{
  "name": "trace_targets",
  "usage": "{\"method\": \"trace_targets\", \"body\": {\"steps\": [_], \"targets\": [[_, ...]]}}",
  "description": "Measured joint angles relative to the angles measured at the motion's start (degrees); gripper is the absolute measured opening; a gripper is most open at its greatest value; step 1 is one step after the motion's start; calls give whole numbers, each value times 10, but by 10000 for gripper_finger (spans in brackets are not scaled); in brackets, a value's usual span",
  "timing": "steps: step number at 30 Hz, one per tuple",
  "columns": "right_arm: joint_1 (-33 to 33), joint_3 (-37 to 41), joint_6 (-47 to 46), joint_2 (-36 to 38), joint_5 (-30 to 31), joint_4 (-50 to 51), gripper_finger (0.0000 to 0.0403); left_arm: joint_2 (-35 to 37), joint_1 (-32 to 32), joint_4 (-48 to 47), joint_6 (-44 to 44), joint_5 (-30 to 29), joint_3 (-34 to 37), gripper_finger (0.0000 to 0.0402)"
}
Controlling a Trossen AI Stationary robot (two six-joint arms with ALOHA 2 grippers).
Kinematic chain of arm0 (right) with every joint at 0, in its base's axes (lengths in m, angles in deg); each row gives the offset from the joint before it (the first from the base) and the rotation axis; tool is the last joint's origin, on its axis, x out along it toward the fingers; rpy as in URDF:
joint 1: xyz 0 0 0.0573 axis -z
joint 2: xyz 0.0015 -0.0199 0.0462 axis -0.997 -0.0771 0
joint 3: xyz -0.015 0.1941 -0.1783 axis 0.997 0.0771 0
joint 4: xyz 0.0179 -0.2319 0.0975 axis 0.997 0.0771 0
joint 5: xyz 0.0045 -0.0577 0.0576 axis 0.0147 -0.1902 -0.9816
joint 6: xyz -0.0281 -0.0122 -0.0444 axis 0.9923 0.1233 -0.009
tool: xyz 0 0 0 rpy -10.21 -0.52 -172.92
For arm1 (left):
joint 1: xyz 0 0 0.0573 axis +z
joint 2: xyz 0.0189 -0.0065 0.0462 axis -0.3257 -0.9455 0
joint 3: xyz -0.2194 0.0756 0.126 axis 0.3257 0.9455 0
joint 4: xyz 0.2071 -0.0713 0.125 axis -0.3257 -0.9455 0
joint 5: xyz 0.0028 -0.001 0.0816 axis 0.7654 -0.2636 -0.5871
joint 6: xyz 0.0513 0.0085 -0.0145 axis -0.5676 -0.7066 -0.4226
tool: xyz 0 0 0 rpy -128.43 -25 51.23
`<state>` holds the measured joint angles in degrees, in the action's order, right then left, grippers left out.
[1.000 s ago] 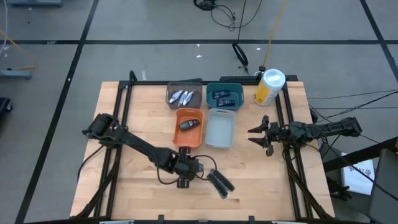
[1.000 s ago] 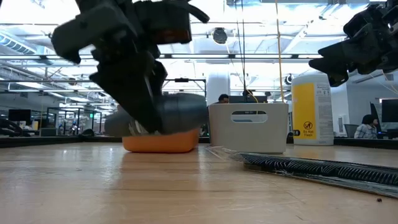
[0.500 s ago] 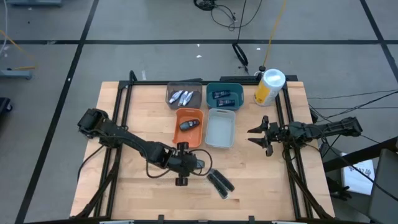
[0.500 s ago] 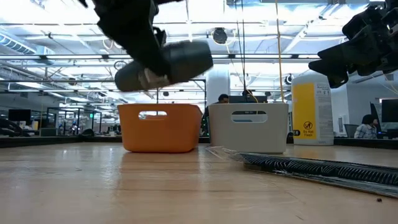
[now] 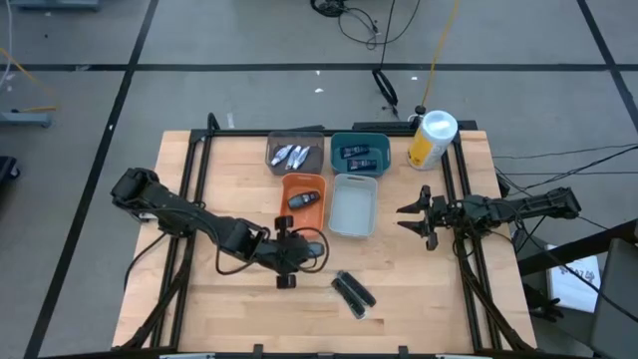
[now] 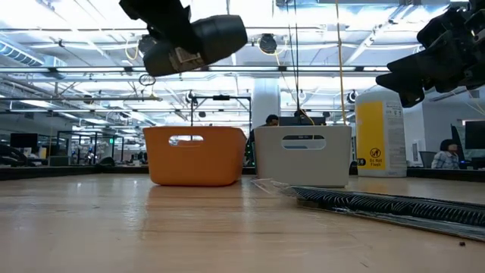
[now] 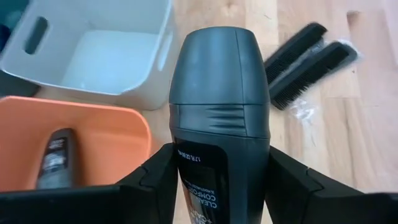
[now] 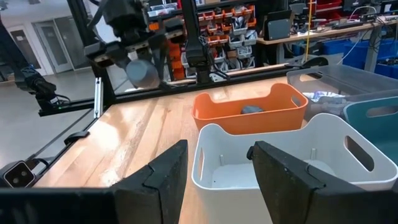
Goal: Pick & Place Travel size toiletries
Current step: Put the gray deodorant into the orange bin
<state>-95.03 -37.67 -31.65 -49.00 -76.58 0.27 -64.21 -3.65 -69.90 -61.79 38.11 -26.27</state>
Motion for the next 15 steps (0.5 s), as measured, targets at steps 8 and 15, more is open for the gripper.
{"method": "trace_targets", "body": {"steps": [8,15], "targets": [[0,0,0,0,0,-1,171,-1,16,-25,-8,-11,0,182],[0,0,0,0,0,-1,171,-1,51,-58,-3,-22,0,174]]}}
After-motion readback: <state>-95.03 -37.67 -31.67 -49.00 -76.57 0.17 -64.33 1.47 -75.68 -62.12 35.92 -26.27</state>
